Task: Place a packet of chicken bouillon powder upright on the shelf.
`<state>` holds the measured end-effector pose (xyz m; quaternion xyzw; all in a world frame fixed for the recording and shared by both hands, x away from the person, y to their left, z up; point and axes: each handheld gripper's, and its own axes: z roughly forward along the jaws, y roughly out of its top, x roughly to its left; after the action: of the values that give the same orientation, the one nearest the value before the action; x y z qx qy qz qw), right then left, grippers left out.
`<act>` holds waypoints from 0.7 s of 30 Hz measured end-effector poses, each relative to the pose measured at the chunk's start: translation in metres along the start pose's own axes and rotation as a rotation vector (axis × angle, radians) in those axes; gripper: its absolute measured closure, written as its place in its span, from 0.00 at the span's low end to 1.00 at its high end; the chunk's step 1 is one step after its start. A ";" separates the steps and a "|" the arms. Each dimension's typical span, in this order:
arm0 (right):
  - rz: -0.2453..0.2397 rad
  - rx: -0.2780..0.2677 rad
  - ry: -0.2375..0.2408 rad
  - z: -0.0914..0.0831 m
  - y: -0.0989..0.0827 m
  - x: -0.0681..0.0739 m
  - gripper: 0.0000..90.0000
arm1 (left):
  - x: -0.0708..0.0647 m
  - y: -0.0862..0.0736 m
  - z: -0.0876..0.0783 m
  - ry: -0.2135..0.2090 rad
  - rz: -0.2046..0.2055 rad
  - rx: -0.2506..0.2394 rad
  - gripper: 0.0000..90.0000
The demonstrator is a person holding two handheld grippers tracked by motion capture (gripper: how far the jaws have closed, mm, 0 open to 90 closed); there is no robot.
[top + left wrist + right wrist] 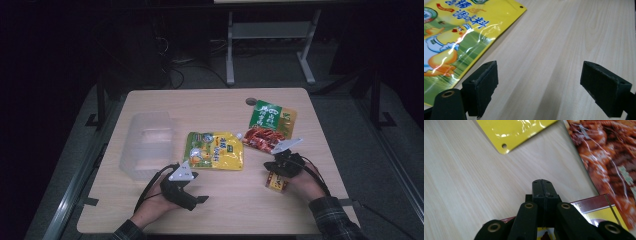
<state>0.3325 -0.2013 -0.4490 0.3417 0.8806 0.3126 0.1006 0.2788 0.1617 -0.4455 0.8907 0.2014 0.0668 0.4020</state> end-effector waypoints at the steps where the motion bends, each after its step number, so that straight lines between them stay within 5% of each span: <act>1: -0.001 0.001 -0.006 -0.001 -0.002 -0.001 1.00 | 0.000 0.001 0.000 -0.001 -0.005 -0.007 0.17; 6: 0.021 -0.023 0.006 -0.009 -0.006 0.000 0.98 | 0.001 0.009 -0.003 0.011 -0.013 -0.009 0.27; 10: 0.040 -0.068 0.027 -0.015 -0.007 0.006 0.73 | 0.009 0.020 -0.002 0.031 -0.052 -0.011 0.47; 11: 0.055 -0.080 0.032 -0.018 -0.008 0.009 0.66 | 0.011 0.023 -0.001 0.036 -0.065 -0.009 0.60; 18: 0.058 -0.127 0.055 -0.025 -0.013 0.013 0.53 | 0.024 0.050 0.014 0.118 -0.140 -0.023 0.94; 21: 0.056 -0.124 0.062 -0.024 -0.013 0.014 0.50 | 0.032 0.062 0.022 0.151 -0.155 -0.011 0.99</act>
<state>0.3052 -0.2113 -0.4377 0.3493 0.8525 0.3795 0.0853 0.3332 0.1224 -0.4156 0.8626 0.2992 0.1036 0.3946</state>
